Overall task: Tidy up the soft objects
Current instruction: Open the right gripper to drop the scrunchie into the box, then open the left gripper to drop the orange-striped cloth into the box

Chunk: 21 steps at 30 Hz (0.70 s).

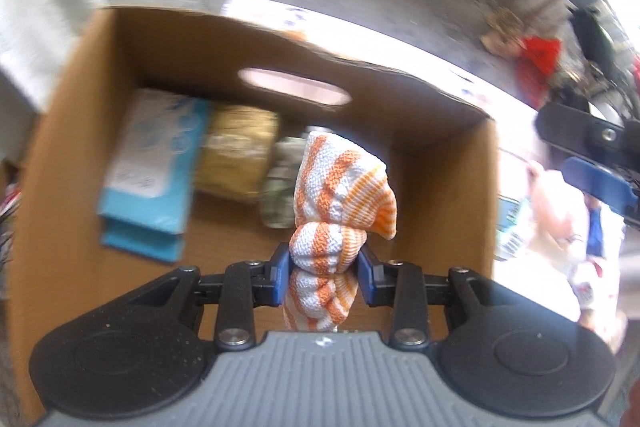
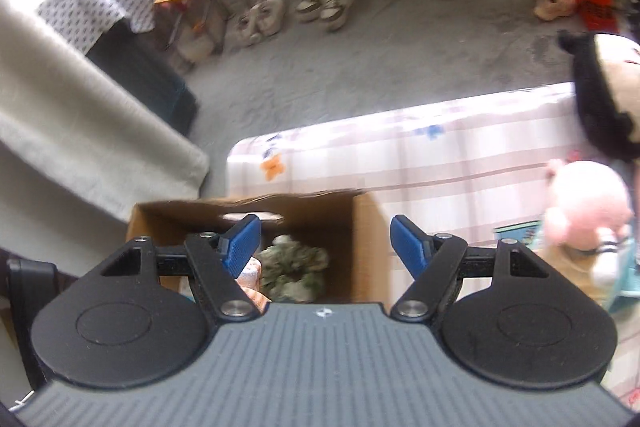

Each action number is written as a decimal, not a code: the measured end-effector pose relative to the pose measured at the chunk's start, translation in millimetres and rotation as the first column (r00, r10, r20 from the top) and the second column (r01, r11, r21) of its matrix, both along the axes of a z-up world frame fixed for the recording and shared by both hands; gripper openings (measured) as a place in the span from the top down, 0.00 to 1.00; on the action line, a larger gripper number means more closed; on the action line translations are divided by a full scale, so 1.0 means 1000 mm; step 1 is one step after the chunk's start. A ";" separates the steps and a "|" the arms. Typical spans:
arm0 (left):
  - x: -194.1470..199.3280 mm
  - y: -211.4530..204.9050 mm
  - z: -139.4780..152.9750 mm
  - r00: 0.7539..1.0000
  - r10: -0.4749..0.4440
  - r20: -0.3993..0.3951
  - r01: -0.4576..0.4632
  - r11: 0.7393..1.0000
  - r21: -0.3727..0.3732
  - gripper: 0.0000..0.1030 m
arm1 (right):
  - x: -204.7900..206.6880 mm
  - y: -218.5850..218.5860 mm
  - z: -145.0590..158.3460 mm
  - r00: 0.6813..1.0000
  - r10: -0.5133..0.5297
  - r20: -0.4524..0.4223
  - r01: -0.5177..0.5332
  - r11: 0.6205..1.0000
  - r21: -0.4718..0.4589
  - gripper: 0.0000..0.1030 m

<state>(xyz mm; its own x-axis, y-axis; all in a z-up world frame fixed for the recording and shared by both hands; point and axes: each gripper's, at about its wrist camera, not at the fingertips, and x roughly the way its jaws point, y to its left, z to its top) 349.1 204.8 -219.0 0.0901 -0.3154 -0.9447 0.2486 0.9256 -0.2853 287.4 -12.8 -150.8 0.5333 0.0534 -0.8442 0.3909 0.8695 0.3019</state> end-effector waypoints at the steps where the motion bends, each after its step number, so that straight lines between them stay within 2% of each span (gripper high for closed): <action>1: 0.001 -0.008 -0.002 1.000 -0.022 -0.007 0.022 1.000 -0.015 0.66 | -0.006 -0.009 0.001 1.000 -0.025 0.005 0.025 1.000 -0.003 0.30; 4: 0.002 -0.028 -0.011 0.995 -0.083 -0.057 0.079 0.994 -0.080 0.66 | -0.021 -0.034 0.001 0.996 -0.090 0.010 0.090 0.996 -0.011 0.30; 6: 0.002 -0.039 -0.022 0.986 -0.116 -0.117 0.104 0.989 -0.105 0.66 | -0.028 -0.045 -0.002 0.993 -0.117 0.009 0.118 0.993 -0.015 0.30; 8: -0.001 -0.046 -0.034 0.978 -0.132 -0.158 0.124 0.990 -0.061 0.66 | -0.036 -0.056 -0.009 0.990 -0.142 0.012 0.142 0.990 -0.009 0.30; 10: -0.006 -0.054 -0.042 0.971 -0.177 -0.160 0.183 0.983 0.020 0.66 | -0.041 -0.062 -0.014 0.987 -0.158 0.013 0.158 0.987 -0.001 0.30; 12: -0.011 -0.059 -0.049 0.963 -0.212 -0.168 0.226 0.972 0.066 0.66 | -0.044 -0.066 -0.018 0.986 -0.166 0.016 0.166 0.986 0.003 0.30; 17: -0.006 -0.077 -0.068 0.944 -0.269 -0.189 0.288 0.954 0.083 0.65 | -0.049 -0.071 -0.023 0.984 -0.177 0.011 0.177 0.984 0.005 0.30; 21: 0.009 -0.089 -0.065 0.957 -0.262 -0.128 0.271 0.960 0.064 0.65 | -0.057 -0.077 -0.026 0.983 -0.185 0.001 0.185 0.983 0.004 0.30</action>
